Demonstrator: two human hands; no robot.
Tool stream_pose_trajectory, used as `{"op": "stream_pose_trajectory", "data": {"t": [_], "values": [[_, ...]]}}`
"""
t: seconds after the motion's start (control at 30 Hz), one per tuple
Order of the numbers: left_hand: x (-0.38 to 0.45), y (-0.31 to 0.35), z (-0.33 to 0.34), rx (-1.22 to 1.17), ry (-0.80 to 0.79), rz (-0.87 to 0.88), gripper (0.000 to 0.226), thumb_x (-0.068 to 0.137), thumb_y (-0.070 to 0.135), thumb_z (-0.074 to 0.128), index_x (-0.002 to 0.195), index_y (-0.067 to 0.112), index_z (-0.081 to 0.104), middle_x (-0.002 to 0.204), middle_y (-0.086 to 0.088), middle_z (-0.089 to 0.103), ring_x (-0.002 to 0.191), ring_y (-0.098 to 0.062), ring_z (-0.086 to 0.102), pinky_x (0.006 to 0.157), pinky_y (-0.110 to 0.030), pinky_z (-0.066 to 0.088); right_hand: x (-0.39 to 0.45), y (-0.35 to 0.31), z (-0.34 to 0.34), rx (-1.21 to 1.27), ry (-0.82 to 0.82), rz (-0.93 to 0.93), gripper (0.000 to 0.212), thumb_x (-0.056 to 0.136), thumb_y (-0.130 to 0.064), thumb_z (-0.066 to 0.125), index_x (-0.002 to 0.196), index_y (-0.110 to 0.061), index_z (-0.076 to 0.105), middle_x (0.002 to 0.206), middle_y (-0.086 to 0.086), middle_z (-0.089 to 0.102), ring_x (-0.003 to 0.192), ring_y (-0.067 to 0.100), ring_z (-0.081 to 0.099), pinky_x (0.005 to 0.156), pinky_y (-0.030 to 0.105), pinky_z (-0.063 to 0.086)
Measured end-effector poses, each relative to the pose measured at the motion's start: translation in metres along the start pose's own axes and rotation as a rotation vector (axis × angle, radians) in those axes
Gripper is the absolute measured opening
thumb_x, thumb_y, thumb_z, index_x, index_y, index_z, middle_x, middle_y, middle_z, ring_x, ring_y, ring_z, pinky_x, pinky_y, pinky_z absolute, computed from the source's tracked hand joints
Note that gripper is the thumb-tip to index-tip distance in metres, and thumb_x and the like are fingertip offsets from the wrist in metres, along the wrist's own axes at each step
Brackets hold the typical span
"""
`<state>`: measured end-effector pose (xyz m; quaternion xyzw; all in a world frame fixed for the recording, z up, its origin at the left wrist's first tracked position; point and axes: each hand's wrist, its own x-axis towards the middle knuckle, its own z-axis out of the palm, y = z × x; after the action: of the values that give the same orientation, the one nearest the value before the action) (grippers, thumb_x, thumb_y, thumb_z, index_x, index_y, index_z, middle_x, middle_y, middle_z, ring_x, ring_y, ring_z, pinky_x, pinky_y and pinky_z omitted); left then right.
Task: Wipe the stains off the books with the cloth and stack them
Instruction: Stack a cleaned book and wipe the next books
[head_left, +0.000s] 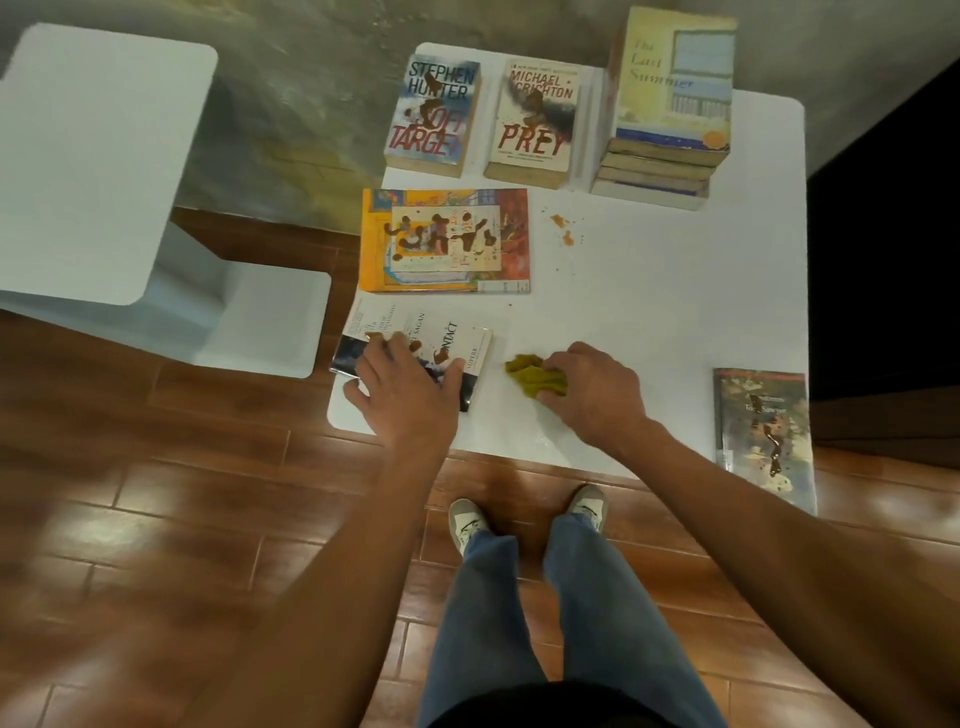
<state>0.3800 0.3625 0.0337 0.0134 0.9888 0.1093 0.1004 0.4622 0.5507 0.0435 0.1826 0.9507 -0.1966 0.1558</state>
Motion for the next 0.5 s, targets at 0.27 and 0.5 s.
{"op": "stream_pose_trajectory", "data": {"t": [0.27, 0.5], "values": [[-0.017, -0.001, 0.003, -0.232, 0.098, -0.227, 0.086, 0.091, 0.066, 0.054, 0.155, 0.015, 0.026, 0.156, -0.010, 0.031, 0.146, -0.027, 0.023, 0.117, -0.051, 0.017, 0.027, 0.010, -0.014, -0.050, 0.008, -0.079, 0.036, 0.093, -0.046, 0.062, 0.123, -0.026, 0.063, 0.109, -0.001, 0.060, 0.096, 0.021, 0.061, 0.074, 0.035, 0.052], [-0.027, 0.014, -0.001, -0.200, 0.055, -0.344, 0.087, 0.091, 0.068, 0.053, 0.155, 0.016, 0.024, 0.159, -0.010, 0.027, 0.148, -0.028, 0.019, 0.118, -0.052, 0.015, 0.074, 0.032, -0.044, -0.066, 0.008, -0.123, 0.032, 0.091, -0.044, 0.065, 0.118, -0.026, 0.066, 0.106, -0.001, 0.059, 0.096, 0.023, 0.061, 0.072, 0.034, 0.051]]}}
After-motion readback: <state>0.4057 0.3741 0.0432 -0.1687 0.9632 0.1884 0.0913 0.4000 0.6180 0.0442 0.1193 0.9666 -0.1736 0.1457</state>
